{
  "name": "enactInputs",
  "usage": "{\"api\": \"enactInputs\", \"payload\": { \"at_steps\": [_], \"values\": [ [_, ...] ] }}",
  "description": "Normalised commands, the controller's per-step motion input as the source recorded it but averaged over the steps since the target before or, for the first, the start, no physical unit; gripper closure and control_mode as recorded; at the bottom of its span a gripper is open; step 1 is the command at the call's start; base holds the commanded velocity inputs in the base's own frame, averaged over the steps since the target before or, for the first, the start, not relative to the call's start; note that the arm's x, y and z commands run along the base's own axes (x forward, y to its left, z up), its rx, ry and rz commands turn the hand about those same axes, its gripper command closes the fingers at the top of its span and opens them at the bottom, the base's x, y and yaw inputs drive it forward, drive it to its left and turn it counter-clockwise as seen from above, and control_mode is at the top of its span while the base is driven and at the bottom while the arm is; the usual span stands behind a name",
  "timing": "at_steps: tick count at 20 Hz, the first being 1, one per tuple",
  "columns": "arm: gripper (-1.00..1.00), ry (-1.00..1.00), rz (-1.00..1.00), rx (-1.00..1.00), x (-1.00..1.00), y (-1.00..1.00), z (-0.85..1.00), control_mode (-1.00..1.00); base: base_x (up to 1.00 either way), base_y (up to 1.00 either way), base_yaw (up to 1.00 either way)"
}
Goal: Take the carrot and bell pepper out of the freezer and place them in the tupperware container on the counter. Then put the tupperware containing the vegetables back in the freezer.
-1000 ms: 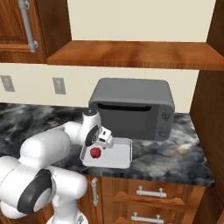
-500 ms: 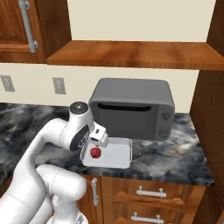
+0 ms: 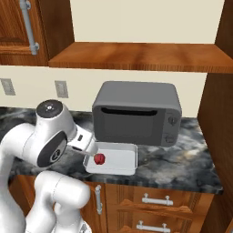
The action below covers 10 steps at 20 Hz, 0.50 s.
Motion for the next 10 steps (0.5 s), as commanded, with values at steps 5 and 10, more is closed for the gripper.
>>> {"api": "enactInputs", "payload": {
  "at_steps": [5, 10],
  "values": [
    [-1.00, -0.20, 0.00, -0.05, -0.72, 0.30, 0.54, -1.00, 0.00, 0.00, 0.00],
    [-1.00, -0.23, 0.00, -0.03, -0.59, 0.26, 0.05, -1.00, 0.00, 0.00, 0.00]
  ]
}}
